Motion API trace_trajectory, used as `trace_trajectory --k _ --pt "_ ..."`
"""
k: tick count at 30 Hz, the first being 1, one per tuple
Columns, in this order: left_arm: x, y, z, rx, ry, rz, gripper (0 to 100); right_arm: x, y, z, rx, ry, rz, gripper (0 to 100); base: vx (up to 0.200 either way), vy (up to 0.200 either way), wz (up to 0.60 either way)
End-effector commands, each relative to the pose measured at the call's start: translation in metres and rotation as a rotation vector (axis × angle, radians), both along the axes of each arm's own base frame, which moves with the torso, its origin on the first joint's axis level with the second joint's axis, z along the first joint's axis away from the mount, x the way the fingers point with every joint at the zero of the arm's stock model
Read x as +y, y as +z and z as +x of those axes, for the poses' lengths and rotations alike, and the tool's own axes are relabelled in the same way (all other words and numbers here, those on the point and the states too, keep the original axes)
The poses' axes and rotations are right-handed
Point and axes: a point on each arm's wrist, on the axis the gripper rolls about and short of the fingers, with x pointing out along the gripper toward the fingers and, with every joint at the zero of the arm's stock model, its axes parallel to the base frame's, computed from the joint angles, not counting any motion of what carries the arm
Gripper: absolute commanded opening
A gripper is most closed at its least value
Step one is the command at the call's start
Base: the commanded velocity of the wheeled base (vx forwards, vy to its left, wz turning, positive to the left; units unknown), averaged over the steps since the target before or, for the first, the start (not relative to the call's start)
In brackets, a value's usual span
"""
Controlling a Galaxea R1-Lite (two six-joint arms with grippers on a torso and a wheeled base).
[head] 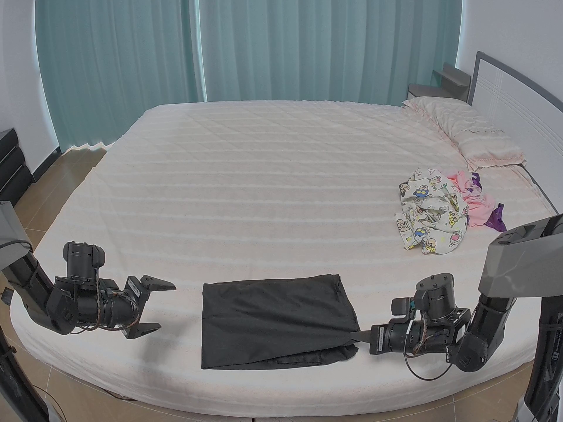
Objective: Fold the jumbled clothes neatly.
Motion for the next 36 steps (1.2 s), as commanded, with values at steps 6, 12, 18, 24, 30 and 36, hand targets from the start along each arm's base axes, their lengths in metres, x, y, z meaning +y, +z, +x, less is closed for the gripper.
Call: trace_trajectory --k 6,12,18,24,30,36 --pt "0.0 0.0 0.0 0.001 0.0 0.0 100 -0.004 -0.017 -0.009 0.042 0.016 -0.071 0 0.0 0.0 0.0" --pt "0.0 -0.001 0.0 0.003 0.0 0.0 100 -0.004 -0.034 -0.01 0.064 0.029 -0.125 0 0.0 0.0 0.0" --pt "0.0 0.0 0.0 0.001 0.0 0.0 100 0.0 -0.041 0.0 0.023 -0.029 -0.17 100 0.0 0.0 0.0" --pt "0.0 0.0 0.0 0.001 0.0 0.0 100 -0.002 -0.012 0.014 -0.07 -0.069 -0.103 100 0.0 0.0 0.0" --pt "0.0 0.0 0.0 0.001 0.0 0.0 100 0.004 0.005 0.043 -0.109 -0.163 0.014 100 0.0 0.0 0.0" --pt "0.0 -0.001 0.0 0.003 0.0 0.0 100 0.022 -0.012 0.074 -0.08 -0.211 0.025 100 0.0 0.0 0.0"
